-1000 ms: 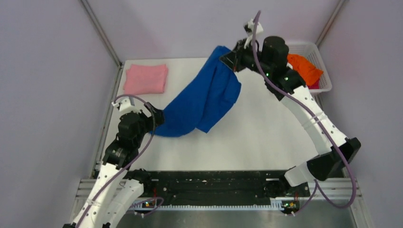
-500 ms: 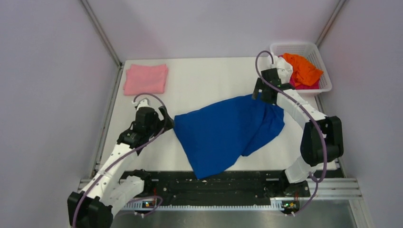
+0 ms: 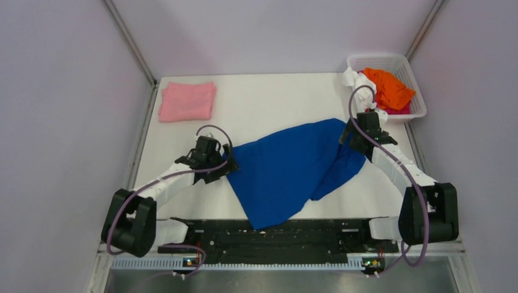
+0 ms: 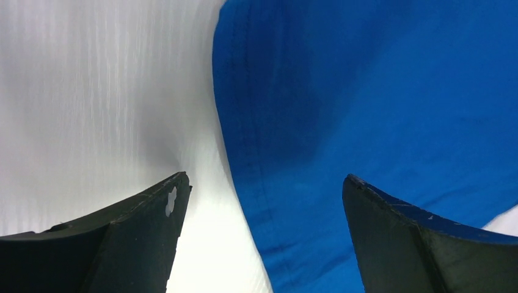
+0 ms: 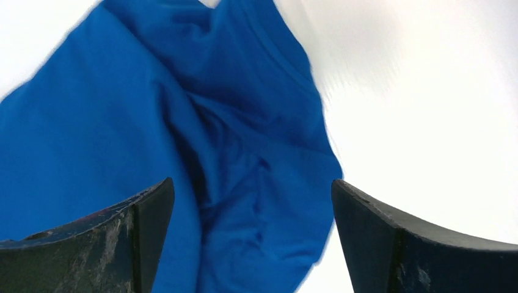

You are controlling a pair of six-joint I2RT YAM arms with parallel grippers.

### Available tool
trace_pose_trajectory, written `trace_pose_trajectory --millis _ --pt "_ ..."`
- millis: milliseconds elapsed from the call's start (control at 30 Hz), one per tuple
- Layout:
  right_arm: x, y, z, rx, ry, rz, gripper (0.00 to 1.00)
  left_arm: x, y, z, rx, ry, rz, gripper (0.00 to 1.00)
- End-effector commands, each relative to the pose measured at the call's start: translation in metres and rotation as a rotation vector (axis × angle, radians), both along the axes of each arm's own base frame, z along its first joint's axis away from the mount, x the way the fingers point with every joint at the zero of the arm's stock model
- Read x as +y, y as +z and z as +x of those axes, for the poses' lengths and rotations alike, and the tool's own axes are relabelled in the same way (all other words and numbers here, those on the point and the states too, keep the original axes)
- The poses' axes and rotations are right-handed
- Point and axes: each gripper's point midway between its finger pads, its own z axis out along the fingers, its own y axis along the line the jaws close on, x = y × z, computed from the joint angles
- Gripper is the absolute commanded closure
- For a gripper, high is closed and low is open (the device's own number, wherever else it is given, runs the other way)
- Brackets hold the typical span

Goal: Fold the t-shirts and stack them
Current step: Flatten out the tshirt

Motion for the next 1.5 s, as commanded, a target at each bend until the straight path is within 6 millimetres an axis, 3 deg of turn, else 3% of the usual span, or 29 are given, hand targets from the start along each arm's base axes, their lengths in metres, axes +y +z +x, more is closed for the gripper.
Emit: trace_pose_trajectory --millis 0,167,300,400,433,467,500,600,667,733,833,900,1033,1167,1300,1467 --pt "0.013 0.015 0.048 -0.128 0.137 0.012 0.03 -0.011 0.005 0.043 -0.087 0.023 -0.010 0.02" --pt "0.001 -0.004 0.079 -0.070 0.167 -0.057 0.07 -0.020 -0.005 0.071 -0.078 0.025 -0.002 0.08" --pt "-0.003 -0.014 0.090 -0.047 0.156 -0.065 0.11 -0.033 -0.016 0.088 -0.050 0.005 -0.020 0.24" --pt "-0.003 -0.023 0.091 -0.042 0.152 -0.047 0.17 -0.043 -0.024 0.097 -0.029 -0.016 -0.020 0.47" --pt "-0.002 -0.026 0.093 -0.044 0.154 -0.035 0.20 -0.046 -0.026 0.100 -0.023 -0.026 -0.020 0.62" --pt "0.000 -0.030 0.093 -0.044 0.161 -0.025 0.27 -0.047 -0.025 0.103 -0.019 -0.026 -0.018 0.85" --pt "0.002 -0.033 0.093 -0.038 0.170 -0.017 0.35 -0.047 -0.024 0.106 -0.017 -0.026 -0.010 0.99" --pt "0.006 -0.034 0.097 -0.063 0.192 -0.002 0.72 -0.044 -0.003 0.119 -0.079 -0.024 0.016 1.00" --pt "0.005 -0.025 0.099 -0.096 0.189 -0.006 0.89 -0.040 0.023 0.129 -0.151 -0.017 0.042 1.00" --pt "0.002 -0.007 0.101 -0.142 0.177 -0.021 1.00 -0.031 0.055 0.139 -0.244 0.000 0.080 1.00" --pt "-0.002 0.031 0.096 -0.226 0.162 -0.042 1.00 -0.022 0.116 0.146 -0.388 0.023 0.093 1.00" --pt "-0.003 0.073 0.087 -0.327 0.166 -0.053 1.00 -0.017 0.159 0.144 -0.497 0.030 0.086 1.00" --pt "-0.001 0.150 0.053 -0.507 0.191 -0.058 1.00 -0.006 0.254 0.119 -0.747 0.027 0.039 1.00" --pt "0.015 0.220 0.008 -0.687 0.286 -0.018 1.00 0.003 0.333 0.074 -0.965 -0.009 -0.031 1.00" --pt "0.035 0.278 -0.040 -0.829 0.400 0.022 1.00 0.017 0.393 0.025 -1.143 -0.019 -0.078 1.00" --pt "0.049 0.332 -0.094 -0.975 0.496 0.048 1.00 0.035 0.426 -0.011 -1.250 0.020 -0.102 1.00"
